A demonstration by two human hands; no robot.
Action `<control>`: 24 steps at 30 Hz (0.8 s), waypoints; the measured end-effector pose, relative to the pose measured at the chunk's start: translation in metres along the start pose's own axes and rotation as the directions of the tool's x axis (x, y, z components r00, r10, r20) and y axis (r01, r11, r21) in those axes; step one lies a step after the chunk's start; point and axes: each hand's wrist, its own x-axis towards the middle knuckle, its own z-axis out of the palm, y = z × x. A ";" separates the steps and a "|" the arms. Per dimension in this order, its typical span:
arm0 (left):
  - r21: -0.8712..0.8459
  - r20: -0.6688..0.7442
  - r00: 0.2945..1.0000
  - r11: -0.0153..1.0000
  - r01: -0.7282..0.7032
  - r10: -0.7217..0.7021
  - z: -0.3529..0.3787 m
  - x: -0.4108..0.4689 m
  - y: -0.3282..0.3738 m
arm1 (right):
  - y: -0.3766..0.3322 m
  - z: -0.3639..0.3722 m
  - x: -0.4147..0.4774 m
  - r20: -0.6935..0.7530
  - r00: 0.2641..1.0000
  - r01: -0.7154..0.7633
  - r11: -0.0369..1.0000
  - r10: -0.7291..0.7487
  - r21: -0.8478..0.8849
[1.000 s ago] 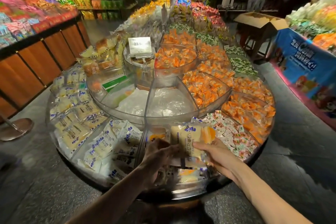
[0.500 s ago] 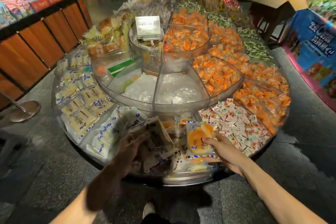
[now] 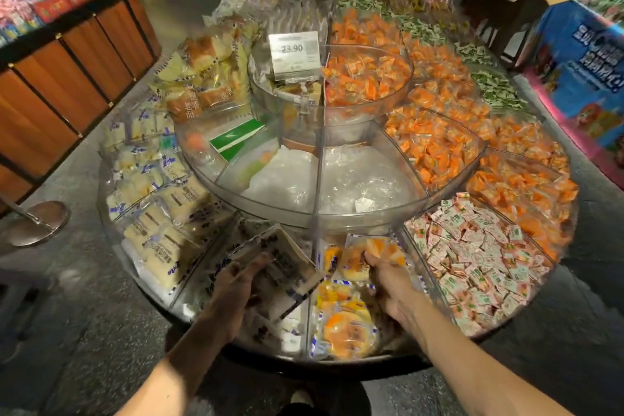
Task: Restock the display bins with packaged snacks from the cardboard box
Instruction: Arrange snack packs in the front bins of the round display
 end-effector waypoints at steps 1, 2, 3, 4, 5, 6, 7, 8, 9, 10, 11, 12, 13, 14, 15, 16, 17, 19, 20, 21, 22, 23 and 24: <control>0.006 0.008 1.000 1.000 0.009 -0.009 -0.002 0.005 0.001 | 0.004 0.009 0.007 -0.028 1.000 0.003 1.000 -0.002 0.018; 0.007 0.014 1.000 1.000 0.021 -0.021 -0.004 0.009 0.001 | 0.008 0.018 0.013 -0.057 0.998 -0.006 0.999 0.008 0.032; -0.002 0.020 0.999 1.000 0.030 -0.030 -0.006 0.013 0.002 | 0.013 0.025 0.018 -0.078 0.997 -0.022 0.999 0.026 0.043; -0.012 0.027 0.999 0.999 0.035 -0.034 -0.007 0.016 0.002 | 0.017 0.032 0.021 -0.107 0.993 -0.043 0.997 0.049 0.063; -0.021 0.034 0.999 0.999 0.041 -0.040 -0.008 0.018 0.003 | 0.022 0.037 0.024 -0.134 0.989 -0.057 0.995 0.067 0.080; -0.027 0.042 0.998 0.998 0.048 -0.047 -0.009 0.020 0.003 | 0.026 0.042 0.026 -0.160 0.984 -0.068 0.992 0.084 0.103; -0.030 0.052 0.997 0.998 0.055 -0.053 -0.009 0.021 0.003 | 0.029 0.047 0.029 -0.180 0.979 -0.073 0.987 0.098 0.142; -0.026 0.065 0.996 0.998 0.060 -0.058 -0.009 0.022 0.003 | 0.030 0.051 0.031 -0.194 0.975 -0.069 0.980 0.106 0.189; -0.021 0.074 0.995 0.998 0.067 -0.065 -0.010 0.023 0.004 | 0.031 0.055 0.033 -0.198 0.974 -0.058 0.970 0.106 0.234; -0.014 0.079 0.994 0.997 0.075 -0.073 -0.011 0.023 0.004 | 0.031 0.059 0.034 -0.186 0.977 -0.055 0.963 0.107 0.264; -0.010 0.085 0.993 0.997 0.080 -0.079 -0.012 0.024 0.005 | 0.031 0.062 0.036 -0.177 0.978 -0.063 0.961 0.114 0.271; -0.006 0.093 0.992 0.996 0.085 -0.084 -0.013 0.024 0.005 | 0.030 0.065 0.035 -0.168 0.978 -0.080 0.965 0.125 0.250; -0.003 0.102 0.991 0.996 0.089 -0.088 -0.014 0.024 0.004 | 0.030 0.065 0.034 -0.170 0.976 -0.102 0.972 0.139 0.211; -0.002 0.107 0.990 0.996 0.091 -0.090 -0.015 0.024 0.003 | 0.030 0.066 0.034 -0.163 0.975 -0.121 0.976 0.151 0.181; -0.002 0.107 0.990 0.996 0.092 -0.091 -0.016 0.023 0.003 | 0.031 0.064 0.035 -0.153 0.974 -0.141 0.978 0.165 0.155; -0.004 0.105 0.990 0.996 0.090 -0.089 -0.017 0.021 0.003 | 0.033 0.062 0.037 -0.133 0.976 -0.156 0.977 0.175 0.143; -0.009 0.101 0.991 0.996 0.087 -0.086 -0.017 0.020 0.004 | 0.032 0.059 0.035 -0.111 0.977 -0.171 0.978 0.185 0.122; -0.026 0.086 0.993 0.996 0.082 -0.080 -0.019 0.018 0.006 | 0.030 0.055 0.029 -0.065 0.973 -0.214 0.974 0.219 0.077; -0.037 0.085 0.993 0.996 0.083 -0.080 -0.019 0.016 0.006 | 0.028 0.054 0.021 -0.028 0.973 -0.227 0.972 0.229 0.063; -0.053 0.086 0.993 0.995 0.083 -0.078 -0.019 0.014 0.007 | 0.025 0.053 0.010 0.014 0.972 -0.234 0.971 0.234 0.044; -0.071 0.087 0.993 0.994 0.080 -0.074 -0.019 0.011 0.008 | 0.022 0.052 -0.001 0.063 0.971 -0.234 0.972 0.232 0.018; -0.089 0.087 0.994 0.993 0.080 -0.072 -0.019 0.008 0.009 | 0.018 0.051 -0.014 0.120 0.971 -0.208 0.978 0.208 -0.007; -0.111 0.089 0.994 0.991 0.078 -0.069 -0.018 0.004 0.011 | 0.012 0.051 -0.029 0.204 0.965 -0.165 0.986 0.168 -0.030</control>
